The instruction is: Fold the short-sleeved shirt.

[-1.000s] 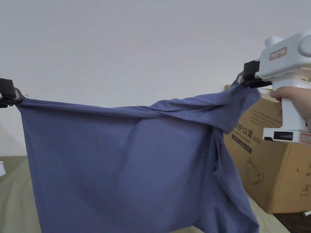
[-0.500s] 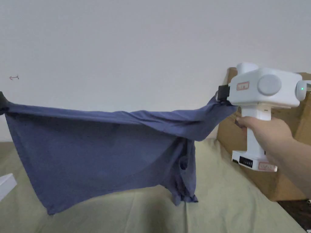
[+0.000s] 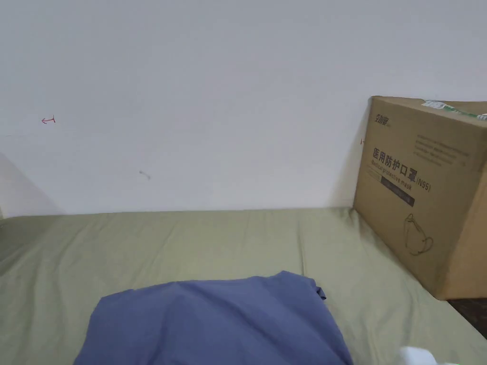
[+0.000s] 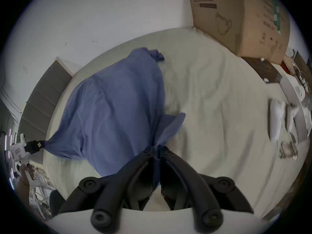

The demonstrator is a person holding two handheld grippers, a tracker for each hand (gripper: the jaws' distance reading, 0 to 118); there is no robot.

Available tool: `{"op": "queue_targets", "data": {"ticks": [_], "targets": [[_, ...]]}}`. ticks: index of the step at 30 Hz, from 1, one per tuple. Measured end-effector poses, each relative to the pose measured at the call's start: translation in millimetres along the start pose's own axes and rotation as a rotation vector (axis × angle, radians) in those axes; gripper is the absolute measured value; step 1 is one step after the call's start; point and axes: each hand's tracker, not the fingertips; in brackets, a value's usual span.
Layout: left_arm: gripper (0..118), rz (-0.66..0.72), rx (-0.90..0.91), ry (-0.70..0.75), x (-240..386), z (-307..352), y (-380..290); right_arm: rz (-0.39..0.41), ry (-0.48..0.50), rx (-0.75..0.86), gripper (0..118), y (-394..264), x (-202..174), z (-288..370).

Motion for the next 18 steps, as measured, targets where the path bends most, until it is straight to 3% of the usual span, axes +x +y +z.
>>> {"op": "queue_targets", "data": {"ticks": [6, 9, 15, 18], "targets": [[0, 0.035, -0.073, -0.067, -20.2, 56.4, -62.8, -0.043, 0.018, -0.021, 4, -61.8, 25.7, 76.6], [0, 0.073, -0.104, -0.087, -23.0, 87.8, -81.2, -0.023, 0.011, -0.039, 4, -89.6, 26.7, 107.0], [0, 0.048, -0.105, -0.090, 3.5, 122.1, -99.6, 0.002, -0.022, -0.083, 4, -127.6, 15.1, 131.2], [0, 0.071, -0.088, -0.122, 10.5, 123.9, -97.7, -0.045, -0.035, -0.052, 4, -130.8, 12.3, 129.5]]}}
